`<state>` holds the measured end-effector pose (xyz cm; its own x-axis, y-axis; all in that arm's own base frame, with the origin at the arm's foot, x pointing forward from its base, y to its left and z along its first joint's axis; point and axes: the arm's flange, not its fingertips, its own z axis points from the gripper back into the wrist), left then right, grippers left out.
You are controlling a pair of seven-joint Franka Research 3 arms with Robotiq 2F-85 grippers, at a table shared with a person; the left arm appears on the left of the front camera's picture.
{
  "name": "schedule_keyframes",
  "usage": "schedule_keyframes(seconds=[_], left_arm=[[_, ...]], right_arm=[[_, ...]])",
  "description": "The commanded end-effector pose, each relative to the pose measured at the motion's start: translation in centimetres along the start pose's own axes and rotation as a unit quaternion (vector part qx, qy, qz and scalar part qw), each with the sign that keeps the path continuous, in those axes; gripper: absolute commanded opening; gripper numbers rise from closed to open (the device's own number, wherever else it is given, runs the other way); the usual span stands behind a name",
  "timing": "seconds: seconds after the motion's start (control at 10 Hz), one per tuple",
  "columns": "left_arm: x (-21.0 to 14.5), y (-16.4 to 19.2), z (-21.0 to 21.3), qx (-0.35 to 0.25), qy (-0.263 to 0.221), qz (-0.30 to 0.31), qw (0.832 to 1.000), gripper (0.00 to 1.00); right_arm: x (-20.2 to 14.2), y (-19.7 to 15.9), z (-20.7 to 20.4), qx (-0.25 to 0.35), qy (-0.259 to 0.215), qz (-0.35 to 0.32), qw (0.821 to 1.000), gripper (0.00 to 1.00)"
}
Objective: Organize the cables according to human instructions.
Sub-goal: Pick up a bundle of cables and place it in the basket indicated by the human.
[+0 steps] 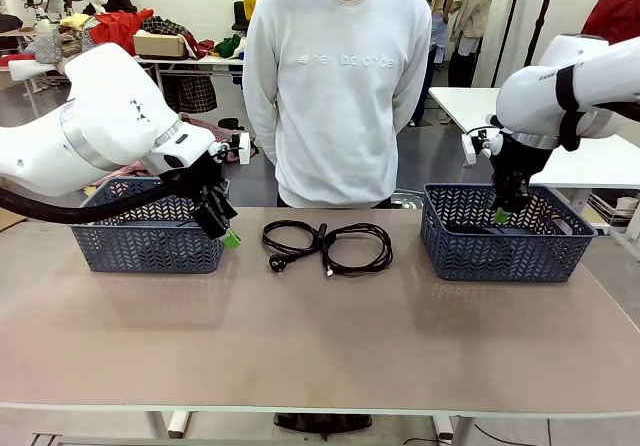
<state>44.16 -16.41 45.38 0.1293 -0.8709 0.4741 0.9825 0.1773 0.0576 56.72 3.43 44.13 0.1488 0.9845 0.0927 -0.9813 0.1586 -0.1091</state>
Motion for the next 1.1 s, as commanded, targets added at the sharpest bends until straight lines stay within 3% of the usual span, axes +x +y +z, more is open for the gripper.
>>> schedule_keyframes(seconds=[0.0,0.1,0.2,0.3,0.4,0.5,0.8,1.0], left_arm=[[-0.11,-0.05,0.25,-0.001,-0.001,0.001,1.0,1.0],[-0.11,-0.05,0.25,-0.001,-0.001,0.001,1.0,1.0],[-0.11,-0.05,0.25,-0.001,-0.001,0.001,1.0,1.0],[-0.11,-0.05,0.25,-0.001,-0.001,0.001,1.0,1.0],[-0.11,-0.05,0.25,-0.001,-0.001,0.001,1.0,1.0],[-0.11,-0.05,0.25,-0.001,-0.001,0.001,1.0,1.0],[-0.11,-0.05,0.25,-0.001,-0.001,0.001,1.0,1.0],[-0.11,-0.05,0.25,-0.001,-0.001,0.001,1.0,1.0]], right_arm=[[0.39,-0.36,0.2,-0.009,0.001,-0.014,1.0,0.56],[0.44,-0.28,0.18,-0.007,0.003,-0.015,1.0,0.91],[0.46,-0.23,0.26,-0.006,0.004,-0.016,1.0,0.76],[0.58,-0.15,0.3,-0.003,0.007,-0.016,1.0,1.0],[0.65,-0.11,0.32,-0.002,0.008,-0.017,1.0,0.96],[0.68,-0.08,0.37,-0.001,0.011,-0.017,1.0,1.0],[0.29,0.1,0.47,-0.008,0.002,-0.046,0.999,1.0],[0.41,0.03,0.09,-0.001,0.001,-0.011,1.0,1.0]])
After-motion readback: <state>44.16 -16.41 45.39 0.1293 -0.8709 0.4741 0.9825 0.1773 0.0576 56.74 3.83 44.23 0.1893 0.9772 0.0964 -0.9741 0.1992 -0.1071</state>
